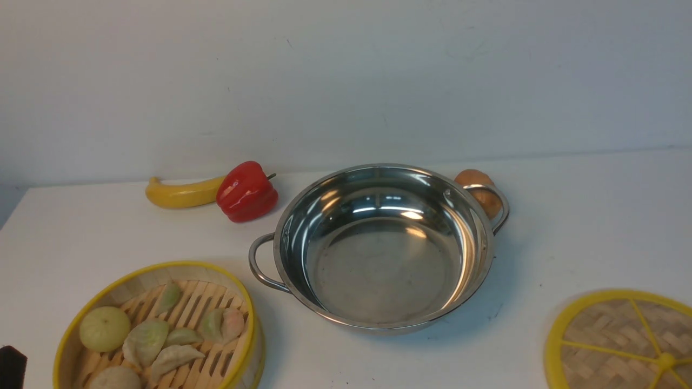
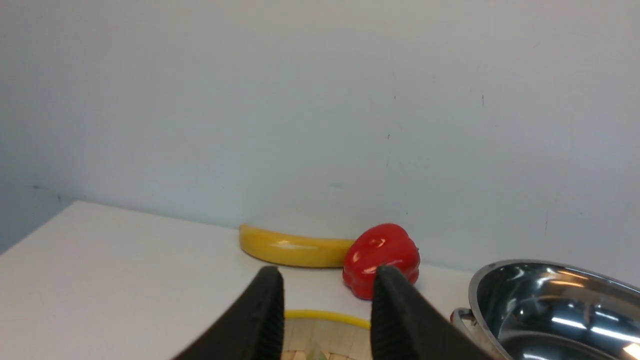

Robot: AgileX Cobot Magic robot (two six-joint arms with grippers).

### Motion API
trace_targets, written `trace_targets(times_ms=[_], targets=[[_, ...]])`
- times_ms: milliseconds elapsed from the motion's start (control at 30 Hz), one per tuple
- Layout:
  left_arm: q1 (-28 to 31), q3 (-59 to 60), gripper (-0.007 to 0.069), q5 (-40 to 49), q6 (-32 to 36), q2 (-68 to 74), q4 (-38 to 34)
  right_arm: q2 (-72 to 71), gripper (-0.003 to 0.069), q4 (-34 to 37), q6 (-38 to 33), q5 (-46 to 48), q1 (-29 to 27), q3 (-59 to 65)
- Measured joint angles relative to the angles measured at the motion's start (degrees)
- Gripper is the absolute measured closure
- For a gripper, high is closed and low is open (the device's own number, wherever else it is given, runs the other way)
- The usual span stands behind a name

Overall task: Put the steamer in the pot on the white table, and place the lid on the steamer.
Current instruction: 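Grasp the rim of the steamer basket holding the buns with the left gripper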

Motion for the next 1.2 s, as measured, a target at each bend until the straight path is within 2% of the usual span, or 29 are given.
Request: trace_targets(times_ms=[67, 100, 133, 200, 333, 433, 633, 867, 933, 1033, 1133, 1200], targets=[[0.0, 0.0, 0.0383, -0.99, 0.07, 0.0, 0.0, 0.0, 0.041, 6.04, 0.81, -0.4, 0.0, 0.0], [0.0, 0.0, 0.0383, -1.0, 0.07, 0.0, -0.06, 0.0, 0.041, 6.68, 0.81, -0.4, 0.0, 0.0], [0.0, 0.0, 0.0383, -1.34, 0.07, 0.0, -0.06, 0.0, 0.041, 11.84, 1.23, -0.65, 0.0, 0.0], [0.0, 0.0, 0.0383, -2.04, 0.07, 0.0, -0.11, 0.0, 0.041, 17.74, 1.47, -1.36, 0.0, 0.0], [0.0, 0.0, 0.0383, -3.7, -0.55, 0.0, -0.23, 0.0, 0.041, 24.03, 1.52, -2.21, 0.0, 0.0], [0.0, 0.0, 0.0383, -6.72, -4.31, 0.0, -0.28, 0.0, 0.041, 27.85, 1.7, -3.08, 0.0, 0.0], [0.0, 0.0, 0.0383, -10.81, -15.86, 0.0, -0.55, 0.0, 0.041, 31.17, 1.7, -3.48, 0.0, 0.0], [0.0, 0.0, 0.0383, -11.95, -25.06, 0.0, -0.52, 0.0, 0.041, 31.97, 1.7, -4.49, 0.0, 0.0], [0.0, -0.06, 0.0383, -12.2, -25.47, -0.02, 0.6, 0.0, 0.041, 33.37, 1.7, -5.37, 0.0, 0.0], [0.0, -2.19, 0.0383, -11.49, -24.91, -0.02, 5.89, 0.0, 0.041, 35.64, 1.7, -6.37, 0.0, -0.3], [0.0, -9.36, 0.0383, -7.49, -24.43, 2.21, 14.9, 0.0, 0.041, 37.0, 1.7, -6.74, 0.0, -1.26], [0.0, -11.33, 0.0383, -5.5, -24.44, 3.51, 16.34, 0.0, 0.041, 37.0, 1.7, -6.73, 0.0, -1.41]])
